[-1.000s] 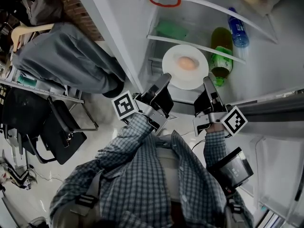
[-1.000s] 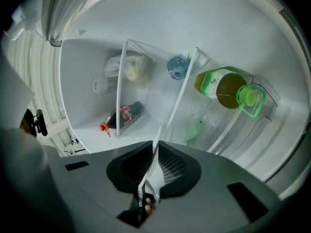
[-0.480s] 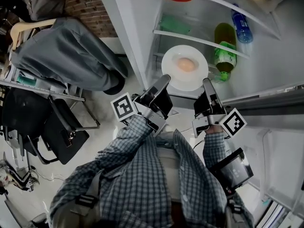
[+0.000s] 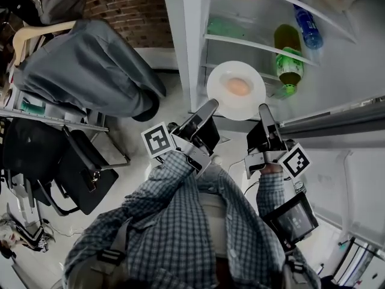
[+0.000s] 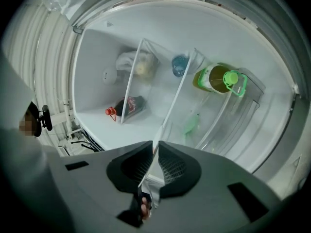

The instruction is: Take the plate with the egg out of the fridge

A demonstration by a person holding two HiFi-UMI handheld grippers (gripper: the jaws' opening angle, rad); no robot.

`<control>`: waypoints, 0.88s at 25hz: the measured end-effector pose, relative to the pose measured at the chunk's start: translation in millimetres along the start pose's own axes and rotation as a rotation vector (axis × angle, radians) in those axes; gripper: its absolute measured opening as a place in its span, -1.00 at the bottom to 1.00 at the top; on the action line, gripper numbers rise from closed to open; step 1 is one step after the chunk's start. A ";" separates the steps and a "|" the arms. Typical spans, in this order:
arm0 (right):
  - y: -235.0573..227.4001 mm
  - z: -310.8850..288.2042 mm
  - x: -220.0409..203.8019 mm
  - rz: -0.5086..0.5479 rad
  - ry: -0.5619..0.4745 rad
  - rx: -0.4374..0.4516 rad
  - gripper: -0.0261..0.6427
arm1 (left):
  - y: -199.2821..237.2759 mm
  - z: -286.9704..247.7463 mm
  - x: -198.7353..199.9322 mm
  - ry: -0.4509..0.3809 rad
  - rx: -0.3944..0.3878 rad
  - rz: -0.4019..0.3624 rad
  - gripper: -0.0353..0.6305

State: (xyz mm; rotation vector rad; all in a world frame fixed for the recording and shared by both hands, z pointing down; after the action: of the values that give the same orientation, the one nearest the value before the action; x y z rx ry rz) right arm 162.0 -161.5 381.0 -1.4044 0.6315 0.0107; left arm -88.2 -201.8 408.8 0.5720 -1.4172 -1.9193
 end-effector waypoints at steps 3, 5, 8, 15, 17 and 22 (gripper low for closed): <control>4.9 8.6 -10.4 0.006 -0.013 -0.017 -0.81 | -0.5 9.0 -1.4 0.015 0.000 0.008 -0.79; 8.2 12.7 -14.4 0.015 -0.019 -0.026 -0.81 | -1.8 12.6 -1.8 0.020 -0.003 0.012 -0.79; 12.3 17.4 -16.8 0.023 -0.025 -0.030 -0.81 | -4.7 16.4 -5.0 0.024 -0.010 0.020 -0.79; 16.9 21.4 -20.9 0.027 -0.015 -0.007 -0.81 | -9.6 26.0 -10.6 0.008 -0.025 0.008 -0.79; 18.1 24.6 -20.9 0.028 -0.015 0.000 -0.81 | -12.6 28.7 -15.1 0.002 -0.026 0.003 -0.79; 23.4 44.2 -21.6 0.033 -0.011 0.016 -0.81 | -19.1 38.4 -35.1 -0.008 -0.028 -0.006 -0.79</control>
State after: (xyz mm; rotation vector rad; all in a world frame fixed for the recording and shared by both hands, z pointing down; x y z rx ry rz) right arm 153.2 -108.9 370.1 -1.3771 0.6441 0.0396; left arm -95.9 -147.5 401.2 0.5557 -1.3928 -1.9451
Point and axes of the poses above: the fingertips, and each gripper's own axes: z backward along the fingers, y to its left, x out of its top, the point moved 10 cm from there along z, backward along the fingers
